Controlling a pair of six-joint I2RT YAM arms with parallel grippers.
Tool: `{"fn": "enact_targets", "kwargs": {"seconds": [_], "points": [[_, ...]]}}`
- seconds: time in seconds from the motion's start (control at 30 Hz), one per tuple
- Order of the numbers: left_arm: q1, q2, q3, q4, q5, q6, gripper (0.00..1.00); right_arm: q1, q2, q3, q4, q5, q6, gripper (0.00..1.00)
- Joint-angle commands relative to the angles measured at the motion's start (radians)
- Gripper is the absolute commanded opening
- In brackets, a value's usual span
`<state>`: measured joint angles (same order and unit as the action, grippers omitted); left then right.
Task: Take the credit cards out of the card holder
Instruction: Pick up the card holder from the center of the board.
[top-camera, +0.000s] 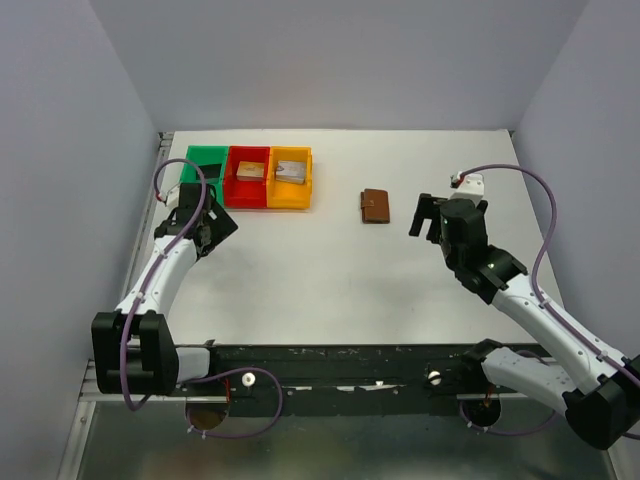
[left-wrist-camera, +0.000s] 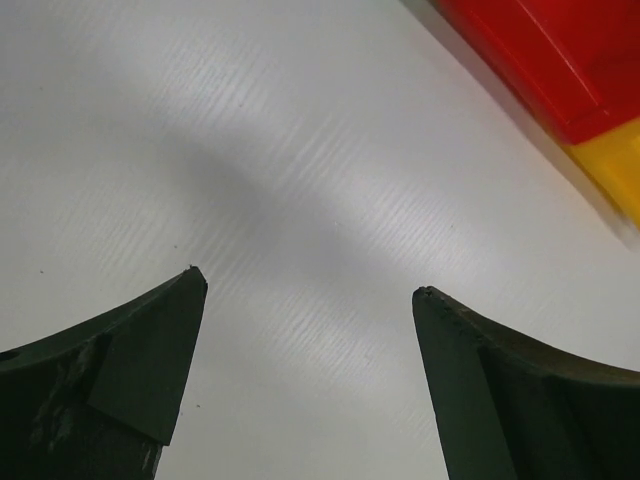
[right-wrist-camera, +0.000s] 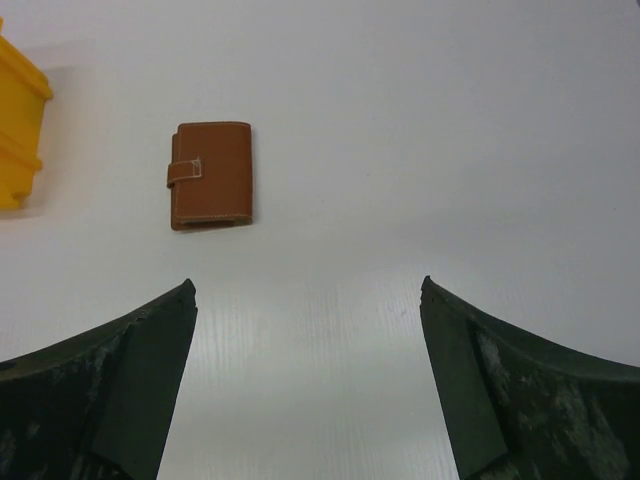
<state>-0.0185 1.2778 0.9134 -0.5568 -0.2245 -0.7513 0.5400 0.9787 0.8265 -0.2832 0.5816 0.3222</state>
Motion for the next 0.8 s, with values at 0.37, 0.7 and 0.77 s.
{"fn": "enact_targets", "kwargs": {"seconds": [0.37, 0.7, 0.77], "points": [[-0.1, -0.204, -0.145, 0.104, 0.169, 0.078, 0.99, 0.002, 0.026, 0.005, -0.066, -0.164, 0.008, 1.0], [-0.161, -0.304, -0.172, 0.158, 0.249, 0.104, 0.99, 0.002, 0.21, 0.112, -0.086, -0.146, 0.063, 1.0], [-0.166, -0.333, -0.198, 0.193, 0.295, 0.096, 0.99, -0.002, 0.285, 0.169, -0.12, -0.167, 0.067, 1.0]]}}
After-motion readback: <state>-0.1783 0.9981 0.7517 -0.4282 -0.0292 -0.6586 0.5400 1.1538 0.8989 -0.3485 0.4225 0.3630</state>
